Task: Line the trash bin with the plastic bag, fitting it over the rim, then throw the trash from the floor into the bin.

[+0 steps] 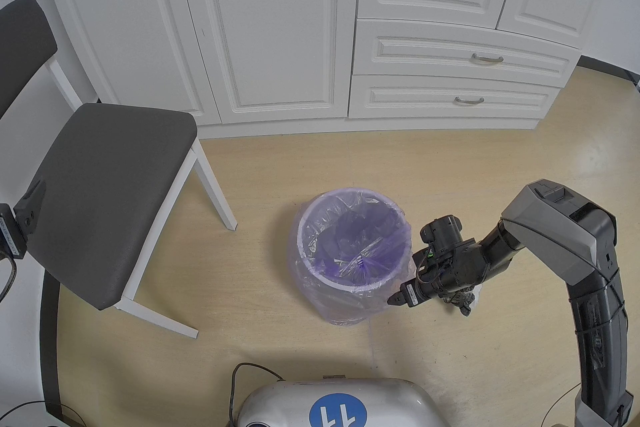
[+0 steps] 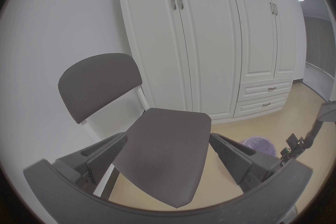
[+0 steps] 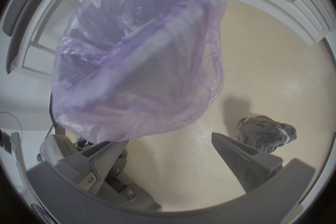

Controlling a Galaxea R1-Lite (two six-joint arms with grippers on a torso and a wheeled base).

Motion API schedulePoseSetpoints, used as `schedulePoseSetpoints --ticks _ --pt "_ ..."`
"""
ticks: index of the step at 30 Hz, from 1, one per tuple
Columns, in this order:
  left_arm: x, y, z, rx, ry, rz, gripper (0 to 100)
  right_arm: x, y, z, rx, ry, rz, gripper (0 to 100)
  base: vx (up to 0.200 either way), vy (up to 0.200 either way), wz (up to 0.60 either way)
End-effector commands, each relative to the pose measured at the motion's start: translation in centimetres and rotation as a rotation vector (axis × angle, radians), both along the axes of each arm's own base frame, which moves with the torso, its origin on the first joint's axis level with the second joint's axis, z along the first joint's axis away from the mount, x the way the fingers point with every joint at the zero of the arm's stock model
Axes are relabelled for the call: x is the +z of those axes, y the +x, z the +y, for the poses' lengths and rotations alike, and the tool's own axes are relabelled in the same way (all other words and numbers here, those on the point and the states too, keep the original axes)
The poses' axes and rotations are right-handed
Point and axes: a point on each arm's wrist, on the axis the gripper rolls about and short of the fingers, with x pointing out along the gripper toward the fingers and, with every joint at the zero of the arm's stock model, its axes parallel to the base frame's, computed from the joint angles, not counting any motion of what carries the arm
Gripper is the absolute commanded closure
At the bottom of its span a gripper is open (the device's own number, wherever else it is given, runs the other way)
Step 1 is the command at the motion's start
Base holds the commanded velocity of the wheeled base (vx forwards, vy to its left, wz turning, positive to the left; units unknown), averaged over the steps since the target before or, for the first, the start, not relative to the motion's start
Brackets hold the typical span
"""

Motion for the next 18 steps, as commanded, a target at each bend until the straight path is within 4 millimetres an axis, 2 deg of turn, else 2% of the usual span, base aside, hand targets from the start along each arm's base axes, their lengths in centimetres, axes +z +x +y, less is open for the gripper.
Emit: schedulePoseSetpoints --ticks 1,6,18 --pt "0.1 -0.1 0.0 0.001 -0.001 -0.005 0 -1.4 1.3 -0.9 -0.036 -0.002 0.001 0 0.000 0.000 0.00" --pt "0.1 -0.1 0.0 0.001 0.000 -0.008 0 -1.2 2.8 -1.6 -0.088 0.020 -0.003 0 0.000 0.000 0.00" --pt "0.2 -0.1 0.0 0.000 0.000 -0.009 0 -0.8 3.6 -1.8 -0.095 0.026 0.121 0 0.000 0.000 0.00"
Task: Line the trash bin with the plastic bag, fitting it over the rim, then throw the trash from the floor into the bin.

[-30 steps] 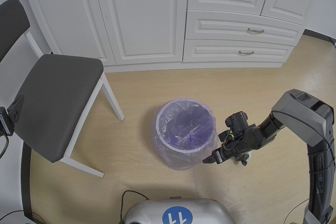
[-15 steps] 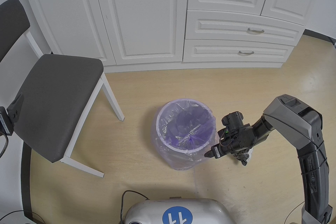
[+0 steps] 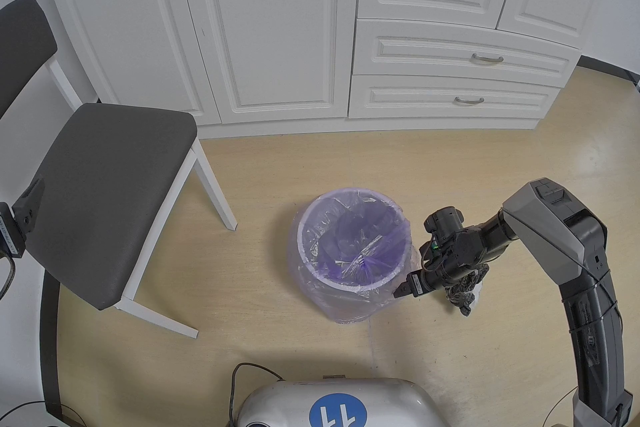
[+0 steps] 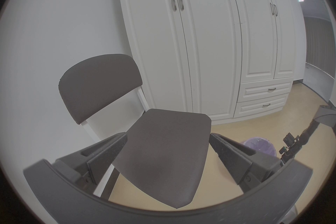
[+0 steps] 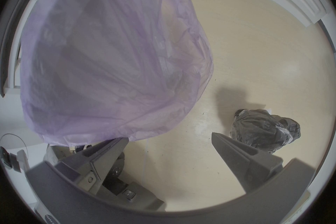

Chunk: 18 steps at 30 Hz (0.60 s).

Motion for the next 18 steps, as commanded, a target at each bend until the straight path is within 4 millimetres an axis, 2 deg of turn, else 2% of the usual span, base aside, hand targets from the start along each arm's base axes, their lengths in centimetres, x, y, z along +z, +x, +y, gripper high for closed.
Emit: schedulePoseSetpoints --ticks 1,9,15,18 --pt "0.0 0.0 0.0 0.000 -0.002 -0.002 0 -0.2 0.4 -0.1 -0.005 0.012 0.004 0 0.000 0.000 0.00" --pt "0.1 0.0 0.0 0.001 -0.002 -0.004 0 -0.1 0.7 0.4 -0.042 0.050 0.025 0 0.000 0.000 0.00" --pt "0.1 0.0 0.0 0.000 -0.004 -0.010 0 0.1 1.8 2.2 -0.138 0.096 0.083 0 0.000 0.000 0.00" --pt "0.2 0.0 0.0 0.001 -0.006 -0.023 0 0.3 2.0 2.5 -0.149 0.094 0.100 0 0.000 0.000 0.00"
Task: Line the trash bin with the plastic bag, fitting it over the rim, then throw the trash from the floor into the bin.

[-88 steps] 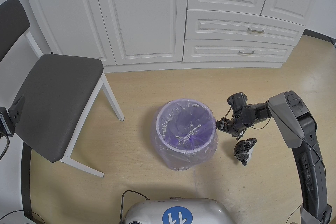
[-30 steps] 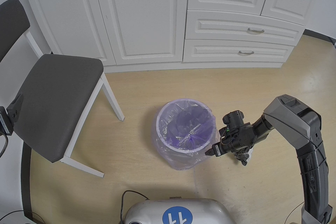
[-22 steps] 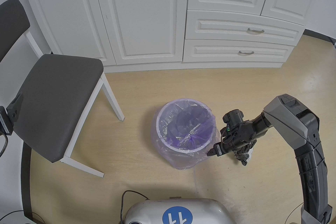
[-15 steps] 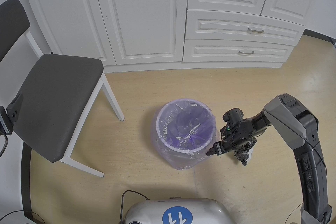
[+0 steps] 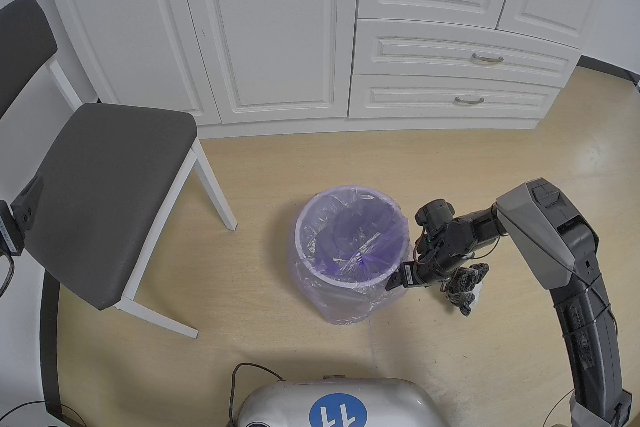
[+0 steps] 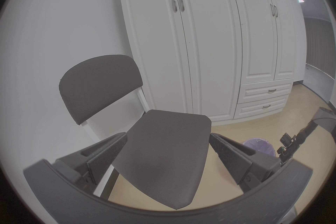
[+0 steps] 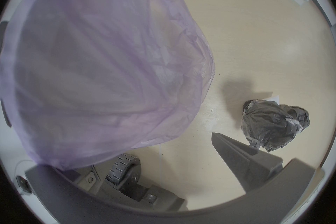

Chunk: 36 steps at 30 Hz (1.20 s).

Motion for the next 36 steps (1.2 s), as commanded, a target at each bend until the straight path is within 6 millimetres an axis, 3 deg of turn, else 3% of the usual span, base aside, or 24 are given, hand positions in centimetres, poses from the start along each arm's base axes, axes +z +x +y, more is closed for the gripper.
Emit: schedulePoseSetpoints --ticks 1,16,30,36 --pt "0.1 0.0 0.0 -0.001 -0.004 -0.018 0 -0.6 0.5 1.3 -0.012 0.006 0.018 0 0.000 0.000 0.00" --pt "0.0 0.0 0.0 -0.001 -0.002 -0.016 0 -0.1 0.1 1.1 -0.039 0.018 0.037 0 0.000 0.000 0.00" --pt "0.1 -0.1 0.0 -0.001 -0.010 -0.025 0 5.1 -3.1 -2.3 -0.047 0.120 0.086 0 0.000 0.000 0.00" --pt "0.2 -0.1 0.0 -0.002 -0.010 -0.027 0 7.1 -3.1 -4.2 -0.065 0.160 0.060 0 0.000 0.000 0.00"
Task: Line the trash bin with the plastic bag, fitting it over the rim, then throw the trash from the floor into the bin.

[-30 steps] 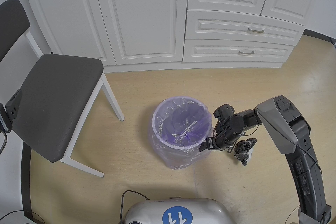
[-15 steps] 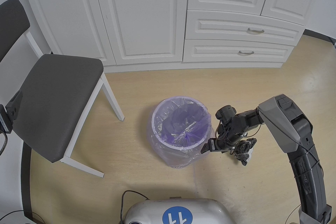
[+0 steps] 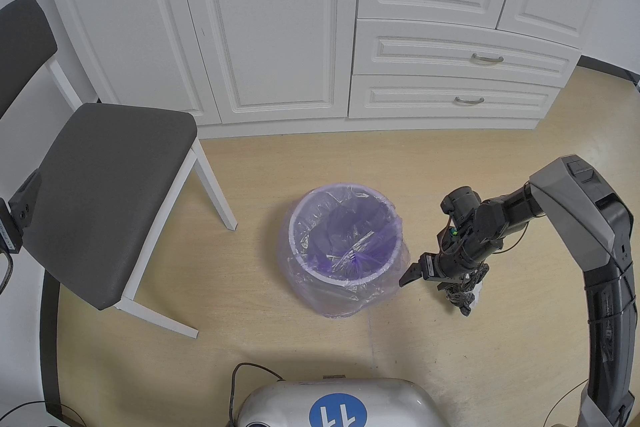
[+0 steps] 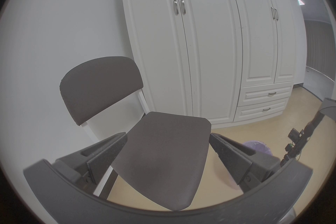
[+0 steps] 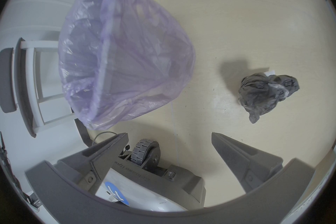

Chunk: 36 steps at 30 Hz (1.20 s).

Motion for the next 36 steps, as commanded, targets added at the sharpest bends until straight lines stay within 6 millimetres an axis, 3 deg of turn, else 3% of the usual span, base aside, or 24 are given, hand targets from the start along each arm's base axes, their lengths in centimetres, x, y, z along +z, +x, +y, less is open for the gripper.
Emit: schedulePoseSetpoints --ticks 1,10,21,28,36 --pt "0.0 0.0 0.0 -0.003 -0.001 -0.001 0 3.0 -0.1 -1.8 -0.026 0.025 -0.054 0 0.000 0.000 0.00" --pt "-0.5 0.7 -0.6 -0.039 0.002 0.033 0 6.2 -1.2 -4.0 -0.034 0.065 -0.102 0 0.000 0.000 0.00" --pt "-1.5 1.4 -1.3 -0.109 0.005 0.085 0 5.6 -3.5 -2.8 -0.050 -0.037 -0.268 0 0.000 0.000 0.00" --pt "-1.3 1.3 -1.3 -0.115 -0.013 0.062 0 5.2 -3.5 -2.0 -0.071 -0.106 -0.302 0 0.000 0.000 0.00" --pt "-1.6 2.0 -1.5 -0.115 -0.006 0.091 0 8.0 -4.6 -2.4 -0.086 -0.128 -0.419 0 0.000 0.000 0.00"
